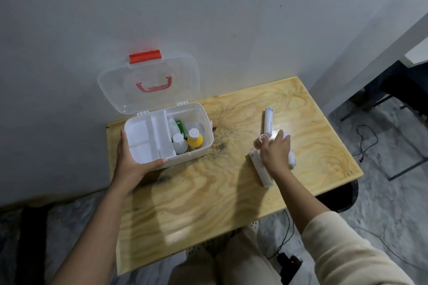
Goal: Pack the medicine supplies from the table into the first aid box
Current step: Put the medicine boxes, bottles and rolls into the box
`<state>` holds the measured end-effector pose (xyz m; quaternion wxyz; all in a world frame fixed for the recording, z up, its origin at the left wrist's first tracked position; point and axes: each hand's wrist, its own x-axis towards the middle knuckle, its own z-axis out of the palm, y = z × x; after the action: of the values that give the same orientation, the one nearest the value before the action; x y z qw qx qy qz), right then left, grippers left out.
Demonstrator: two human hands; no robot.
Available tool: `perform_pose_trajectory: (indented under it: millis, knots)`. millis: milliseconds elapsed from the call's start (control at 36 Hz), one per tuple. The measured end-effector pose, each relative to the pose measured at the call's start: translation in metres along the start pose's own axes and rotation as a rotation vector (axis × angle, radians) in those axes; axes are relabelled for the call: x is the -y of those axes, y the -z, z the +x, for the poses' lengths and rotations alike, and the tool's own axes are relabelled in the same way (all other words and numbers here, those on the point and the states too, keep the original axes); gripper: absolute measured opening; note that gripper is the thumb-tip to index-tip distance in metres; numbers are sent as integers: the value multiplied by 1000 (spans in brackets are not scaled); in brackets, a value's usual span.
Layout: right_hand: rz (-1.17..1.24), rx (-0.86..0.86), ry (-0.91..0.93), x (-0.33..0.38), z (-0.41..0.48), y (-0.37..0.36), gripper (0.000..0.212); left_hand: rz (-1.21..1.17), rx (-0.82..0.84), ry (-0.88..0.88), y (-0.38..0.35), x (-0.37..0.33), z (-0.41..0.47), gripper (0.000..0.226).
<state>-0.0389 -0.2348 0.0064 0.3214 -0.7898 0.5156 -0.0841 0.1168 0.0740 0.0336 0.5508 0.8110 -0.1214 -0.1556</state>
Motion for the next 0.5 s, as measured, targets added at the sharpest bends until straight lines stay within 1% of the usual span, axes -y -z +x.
perform_pose_trajectory:
  millis: [56,167,250,389,500]
  knots:
    - [10,-3,4,1,5,-5,50,17,2,-3,1,1,0,118]
    - [83,54,-60,5,19,-12,65,40,8,3,2,1,1,119]
    - [76,66,-66,6,35,-15,70,10,11,1,0,-1,-1,119]
    - [6,96,33,11,68,-15,67,-12,2,1,-3,-4,-2,120]
    - [-83,155,116,19,88,-16,64,-14,-2,-6,-5,-8,-1,116]
